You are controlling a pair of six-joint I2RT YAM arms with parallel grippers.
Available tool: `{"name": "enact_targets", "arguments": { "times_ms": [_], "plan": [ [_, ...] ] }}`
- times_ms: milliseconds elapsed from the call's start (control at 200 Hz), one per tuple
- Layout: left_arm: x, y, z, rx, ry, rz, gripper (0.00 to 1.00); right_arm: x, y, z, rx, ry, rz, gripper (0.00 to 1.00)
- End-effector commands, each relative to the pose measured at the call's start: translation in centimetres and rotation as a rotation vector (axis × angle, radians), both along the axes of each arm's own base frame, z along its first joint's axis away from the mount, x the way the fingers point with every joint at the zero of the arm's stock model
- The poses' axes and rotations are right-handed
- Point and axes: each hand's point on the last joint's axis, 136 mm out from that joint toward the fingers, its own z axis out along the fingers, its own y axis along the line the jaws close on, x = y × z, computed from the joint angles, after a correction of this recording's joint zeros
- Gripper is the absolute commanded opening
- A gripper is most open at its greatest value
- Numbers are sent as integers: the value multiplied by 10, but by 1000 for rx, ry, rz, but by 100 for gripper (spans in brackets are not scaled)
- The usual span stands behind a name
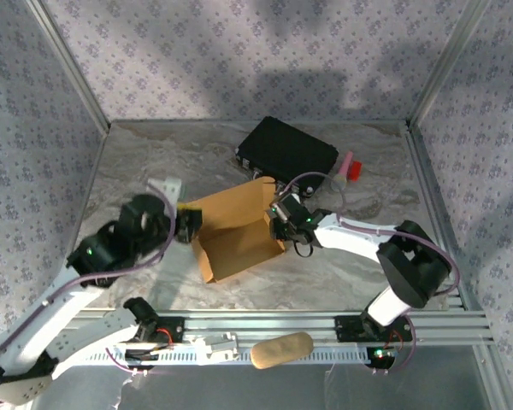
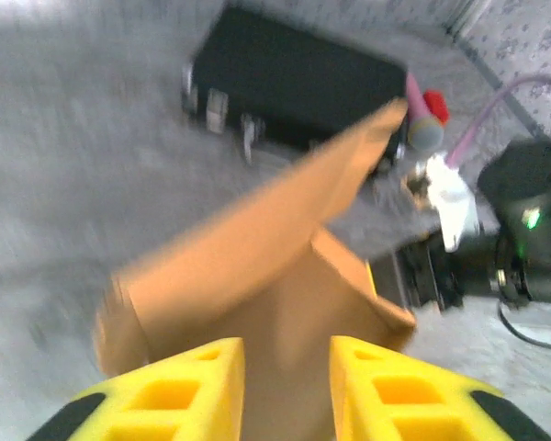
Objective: Fold the paper box
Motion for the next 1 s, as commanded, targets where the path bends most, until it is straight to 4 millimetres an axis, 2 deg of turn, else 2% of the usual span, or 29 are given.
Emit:
{"name": "enact_targets", "arguments": {
  "times_ms": [0,35,100,180,275,395,515,665,795,994],
  "plan": [
    [-28,12,-86,-101,278,161,25,2,5,-3,-51,-2,35,40],
    [-33,17,-104,-118,300,187,25,3,7,-5,-50,-1,36,39],
    [-38,25,-126,-171,312,231,27,2,9,-8,-60,2,32,38],
    [-34,23,-146,-254,313,263,32,1,11,-12,-65,5,23,36],
    [-26,14,-164,-327,335,272,38,0,12,-12,-73,5,18,33],
    [-12,12,-180,-388,341,303,39,-1,11,-10,-96,4,11,30],
    [-1,7,-180,-447,331,297,40,-3,12,-10,-95,8,13,26],
    [1,1,-187,-420,366,283,38,-4,15,-12,-96,12,14,22],
    [2,-4,-191,-417,388,273,33,-5,17,-13,-95,15,14,21],
    [8,-10,-185,-424,382,255,28,-7,23,-12,-94,11,26,17]
  ]
}}
